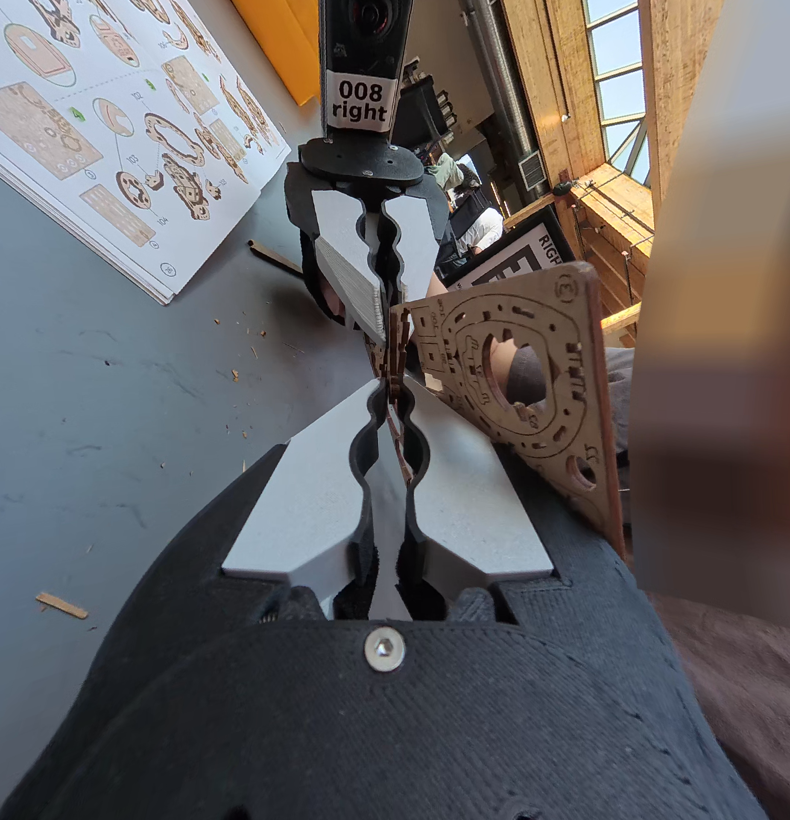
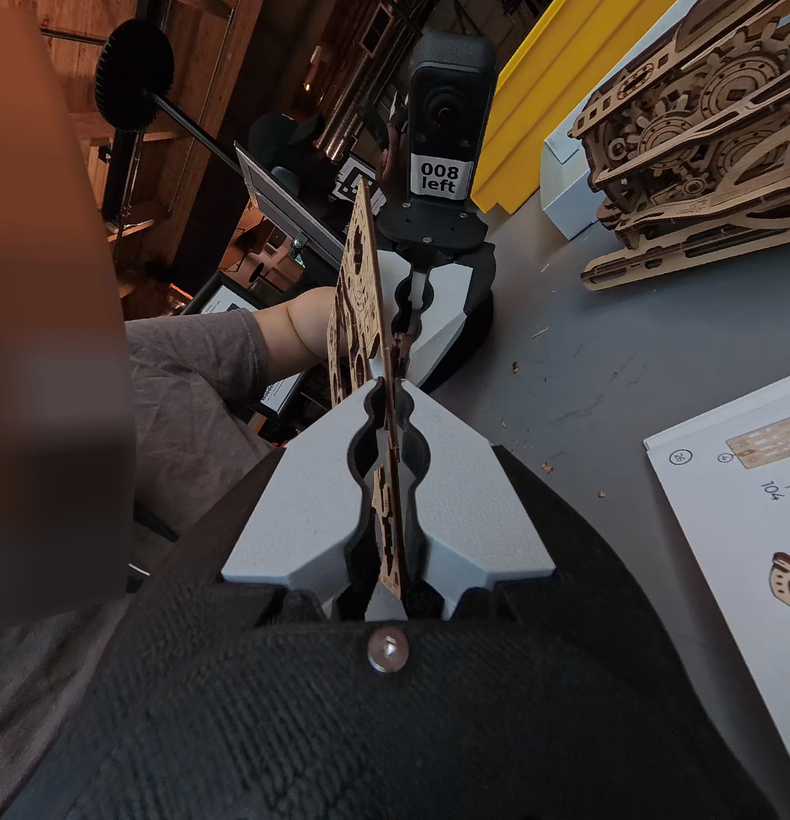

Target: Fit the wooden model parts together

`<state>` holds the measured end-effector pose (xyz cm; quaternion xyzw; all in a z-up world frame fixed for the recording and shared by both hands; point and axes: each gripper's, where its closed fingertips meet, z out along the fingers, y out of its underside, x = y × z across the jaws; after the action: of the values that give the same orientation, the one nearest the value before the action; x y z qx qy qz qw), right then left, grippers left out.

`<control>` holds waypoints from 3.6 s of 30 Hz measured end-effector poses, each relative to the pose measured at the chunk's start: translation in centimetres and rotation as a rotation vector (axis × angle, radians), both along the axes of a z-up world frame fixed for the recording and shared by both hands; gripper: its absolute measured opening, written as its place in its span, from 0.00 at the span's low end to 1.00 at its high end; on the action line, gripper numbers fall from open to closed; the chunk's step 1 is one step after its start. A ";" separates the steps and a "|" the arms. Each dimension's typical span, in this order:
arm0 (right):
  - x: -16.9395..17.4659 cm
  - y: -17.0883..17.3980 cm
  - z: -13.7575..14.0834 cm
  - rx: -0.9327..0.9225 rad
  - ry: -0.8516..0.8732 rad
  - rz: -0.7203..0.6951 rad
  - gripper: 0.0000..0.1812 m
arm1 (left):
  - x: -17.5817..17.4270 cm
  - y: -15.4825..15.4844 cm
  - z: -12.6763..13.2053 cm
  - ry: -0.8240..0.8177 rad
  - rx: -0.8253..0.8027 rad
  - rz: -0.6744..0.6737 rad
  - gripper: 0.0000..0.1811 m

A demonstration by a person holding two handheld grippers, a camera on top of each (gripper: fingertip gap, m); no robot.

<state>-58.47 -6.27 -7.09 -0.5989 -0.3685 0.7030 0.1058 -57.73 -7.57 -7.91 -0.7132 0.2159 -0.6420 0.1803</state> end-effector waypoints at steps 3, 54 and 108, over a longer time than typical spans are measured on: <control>0.0 0.0 0.1 -0.019 0.010 0.005 0.01 | 0.0 0.0 -0.1 0.022 0.021 0.006 0.00; -0.5 -0.7 -1.5 0.049 -0.119 0.049 0.01 | 0.2 -0.3 -1.5 0.116 0.023 -0.023 0.00; 0.7 -0.1 -1.5 0.001 -0.079 0.068 0.00 | -0.4 -0.5 -1.4 0.098 -0.006 -0.067 0.00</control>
<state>-57.77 -6.41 -8.60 -0.6134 -0.3929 0.6818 0.0673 -58.13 -8.05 -9.32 -0.7368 0.2463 -0.6126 0.1456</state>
